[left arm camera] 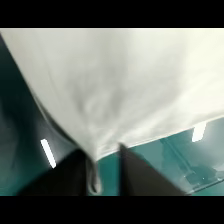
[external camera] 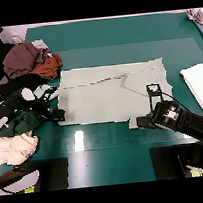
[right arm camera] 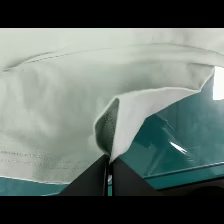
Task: Fold the shirts.
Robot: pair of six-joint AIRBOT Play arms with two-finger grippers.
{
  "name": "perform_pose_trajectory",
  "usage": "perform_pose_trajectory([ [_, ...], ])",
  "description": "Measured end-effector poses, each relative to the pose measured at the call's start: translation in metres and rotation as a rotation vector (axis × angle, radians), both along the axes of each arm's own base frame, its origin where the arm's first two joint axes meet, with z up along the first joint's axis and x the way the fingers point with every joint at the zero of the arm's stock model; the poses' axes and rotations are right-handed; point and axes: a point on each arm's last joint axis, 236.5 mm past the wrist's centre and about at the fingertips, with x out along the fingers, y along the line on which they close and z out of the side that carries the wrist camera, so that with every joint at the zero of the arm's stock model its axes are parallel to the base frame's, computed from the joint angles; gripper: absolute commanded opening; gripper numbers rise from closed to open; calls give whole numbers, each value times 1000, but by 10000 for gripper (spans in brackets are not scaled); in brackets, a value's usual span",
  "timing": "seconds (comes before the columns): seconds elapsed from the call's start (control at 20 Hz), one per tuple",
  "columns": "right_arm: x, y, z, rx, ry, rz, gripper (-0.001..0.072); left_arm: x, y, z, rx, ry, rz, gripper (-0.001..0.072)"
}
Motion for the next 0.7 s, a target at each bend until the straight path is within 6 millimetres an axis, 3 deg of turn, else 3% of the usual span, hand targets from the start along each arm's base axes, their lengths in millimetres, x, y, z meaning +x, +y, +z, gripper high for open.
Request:
perform_pose_trajectory([
  [0.05,0,0,0,0,0,0,21,0,-2,1,-8,-1,1,22],
  [0.35,-1,-1,2,0,1,14,20,6,-4,18,-22,-52,4,20],
  [0.55,3,-9,22,32,-67,26,16,10,3,54,-4,-152,73,20],
  [0.7,10,-22,42,57,-154,5,16,27,5,85,-23,-279,192,19],
])
